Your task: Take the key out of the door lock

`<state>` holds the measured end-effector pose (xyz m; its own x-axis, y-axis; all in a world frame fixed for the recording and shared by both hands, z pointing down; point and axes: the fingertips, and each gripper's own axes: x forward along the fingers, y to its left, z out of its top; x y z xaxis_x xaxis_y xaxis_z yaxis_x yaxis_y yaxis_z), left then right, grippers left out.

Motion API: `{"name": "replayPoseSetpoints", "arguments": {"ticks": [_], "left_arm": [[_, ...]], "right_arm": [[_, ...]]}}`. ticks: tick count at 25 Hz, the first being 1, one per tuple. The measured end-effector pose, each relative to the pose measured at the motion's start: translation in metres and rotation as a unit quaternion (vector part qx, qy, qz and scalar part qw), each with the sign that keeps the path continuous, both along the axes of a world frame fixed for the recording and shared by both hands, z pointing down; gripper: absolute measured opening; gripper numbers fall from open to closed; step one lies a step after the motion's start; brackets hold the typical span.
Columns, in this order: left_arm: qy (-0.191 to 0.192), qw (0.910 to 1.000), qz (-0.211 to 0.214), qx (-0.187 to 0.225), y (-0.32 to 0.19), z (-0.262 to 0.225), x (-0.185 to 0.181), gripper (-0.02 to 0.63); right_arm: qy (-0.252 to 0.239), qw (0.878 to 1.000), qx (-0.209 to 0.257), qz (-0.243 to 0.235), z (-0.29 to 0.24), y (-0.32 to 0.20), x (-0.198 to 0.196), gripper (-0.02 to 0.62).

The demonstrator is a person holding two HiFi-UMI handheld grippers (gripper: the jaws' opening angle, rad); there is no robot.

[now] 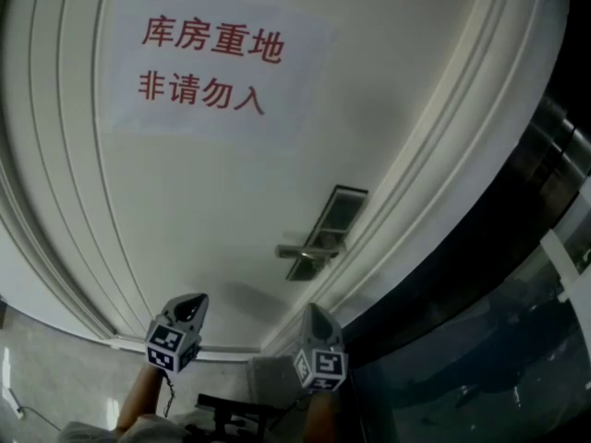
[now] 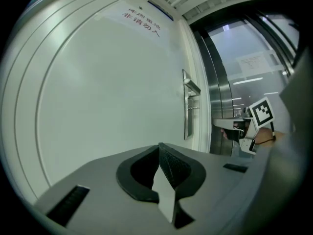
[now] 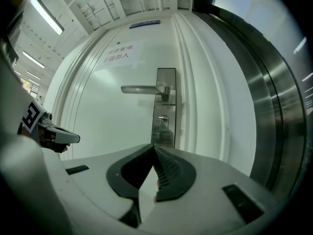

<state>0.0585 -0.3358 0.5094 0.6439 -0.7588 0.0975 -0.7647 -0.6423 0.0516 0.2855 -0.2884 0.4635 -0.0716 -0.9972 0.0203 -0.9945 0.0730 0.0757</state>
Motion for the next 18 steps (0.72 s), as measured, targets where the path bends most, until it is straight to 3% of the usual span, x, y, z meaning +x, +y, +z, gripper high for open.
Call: {"name": "replayPoseSetpoints", "arguments": {"ticks": [5, 15, 18], "left_arm": [[0.001, 0.9998, -0.018, -0.004, -0.005, 0.000, -0.011, 0.006], [0.008, 0.9997, -0.021, -0.011, -0.004, 0.005, -0.012, 0.008], [0.009, 0.9997, -0.020, -0.011, -0.004, 0.005, -0.012, 0.008]], "right_arm": [[0.019, 1.000, 0.013, -0.007, -0.008, -0.012, -0.001, 0.008], [0.153, 0.988, 0.025, 0.017, -0.038, -0.026, 0.008, 0.015], [0.188, 0.982, 0.022, 0.008, -0.041, -0.035, 0.007, 0.102]]}}
